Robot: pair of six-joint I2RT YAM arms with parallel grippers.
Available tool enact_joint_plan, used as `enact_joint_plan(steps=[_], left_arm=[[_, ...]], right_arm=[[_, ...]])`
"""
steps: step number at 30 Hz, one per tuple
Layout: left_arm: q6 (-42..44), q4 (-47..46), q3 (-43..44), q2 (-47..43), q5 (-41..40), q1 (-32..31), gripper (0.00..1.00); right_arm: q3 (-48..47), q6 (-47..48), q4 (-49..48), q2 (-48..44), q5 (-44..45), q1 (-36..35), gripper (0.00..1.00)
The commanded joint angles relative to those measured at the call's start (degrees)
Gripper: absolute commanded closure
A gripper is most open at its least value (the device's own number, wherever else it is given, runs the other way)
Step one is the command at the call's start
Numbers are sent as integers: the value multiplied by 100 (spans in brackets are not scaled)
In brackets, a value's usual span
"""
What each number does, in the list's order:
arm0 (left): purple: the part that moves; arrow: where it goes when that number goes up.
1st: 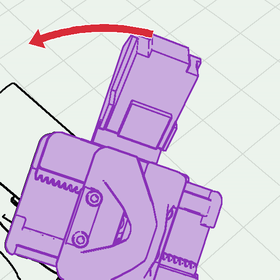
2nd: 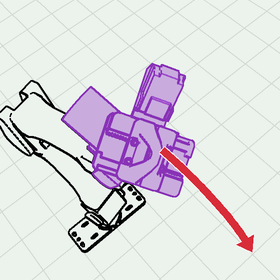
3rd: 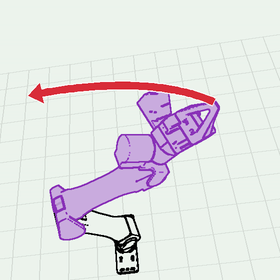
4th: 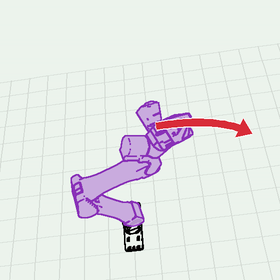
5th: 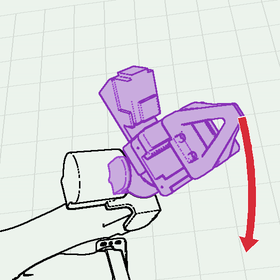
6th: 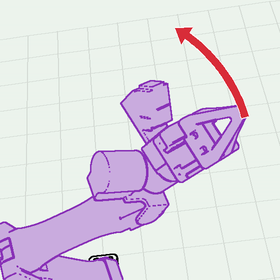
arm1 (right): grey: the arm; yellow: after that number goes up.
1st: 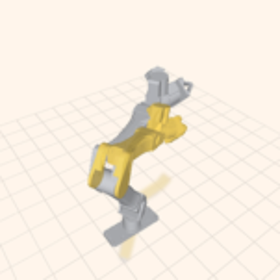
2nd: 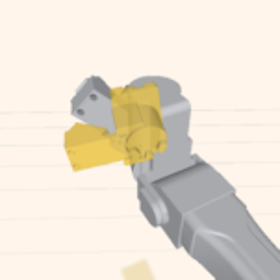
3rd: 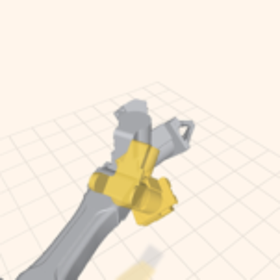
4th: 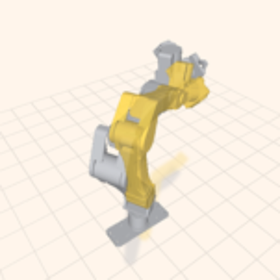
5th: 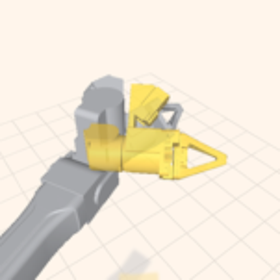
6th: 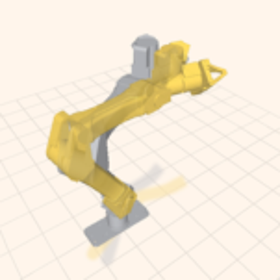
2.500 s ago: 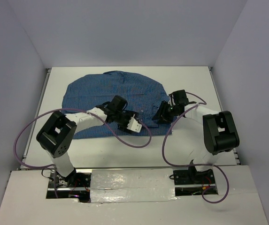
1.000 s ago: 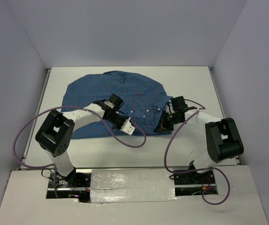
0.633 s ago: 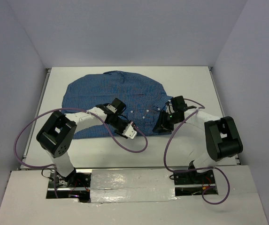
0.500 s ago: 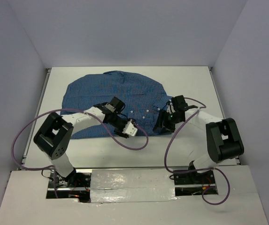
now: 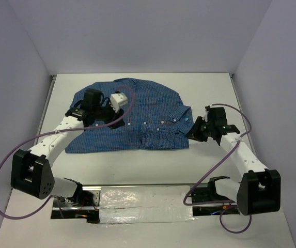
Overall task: Fold and stack the long sleeve shirts
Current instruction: Fold the shirt
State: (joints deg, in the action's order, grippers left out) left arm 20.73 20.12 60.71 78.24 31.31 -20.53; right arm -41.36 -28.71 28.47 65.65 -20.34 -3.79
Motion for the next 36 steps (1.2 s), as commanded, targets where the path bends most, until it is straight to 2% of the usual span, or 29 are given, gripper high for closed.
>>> enact_joint_plan(steps=[1,3,6,8,11,13,15,19,23,28,31,32,36], left_arm=[[-1808,396,-103,-80,-635,541,47],[-2151,335,-208,-264,-749,953,47],[-2432,378,-270,-335,-679,1392,47],[-2591,501,-331,-344,-714,1674,48],[-2855,546,-665,-414,-784,2682,48],[-2899,589,-875,-441,-1038,3054,48],[-2864,703,-946,-423,-1354,3449,47],[-2610,774,-1025,-406,-1671,3811,47],[-2285,625,-1052,-389,-2084,4004,46],[-2266,985,-833,121,-2286,4224,44],[-2266,1213,-666,323,-2314,4452,41],[-2249,1327,-526,437,-2296,4505,39],[-1820,1995,-236,797,-2331,4690,32]], right_arm=[[-21,-100,-639,-412,91,-375,80],[-336,5,-807,-439,336,-840,90],[-679,68,-1079,-115,566,-1772,99],[-732,-116,-1439,394,356,-2037,100],[-898,-486,-2036,1238,135,-2747,100],[-1101,-495,-2091,1938,109,-2968,100],[-1330,-521,-2073,2337,30,-3127,100],[-1251,-592,-2416,3092,-137,-3198,100],[-1348,-469,-2293,3454,91,-3198,100],[-1777,-250,-2074,3613,100,-3207,100],[-2050,-48,-1864,3219,-40,-3198,78],[-2121,-4,-1758,3061,-49,-3198,61],[-2218,-29,-969,1737,275,-3005,36]])
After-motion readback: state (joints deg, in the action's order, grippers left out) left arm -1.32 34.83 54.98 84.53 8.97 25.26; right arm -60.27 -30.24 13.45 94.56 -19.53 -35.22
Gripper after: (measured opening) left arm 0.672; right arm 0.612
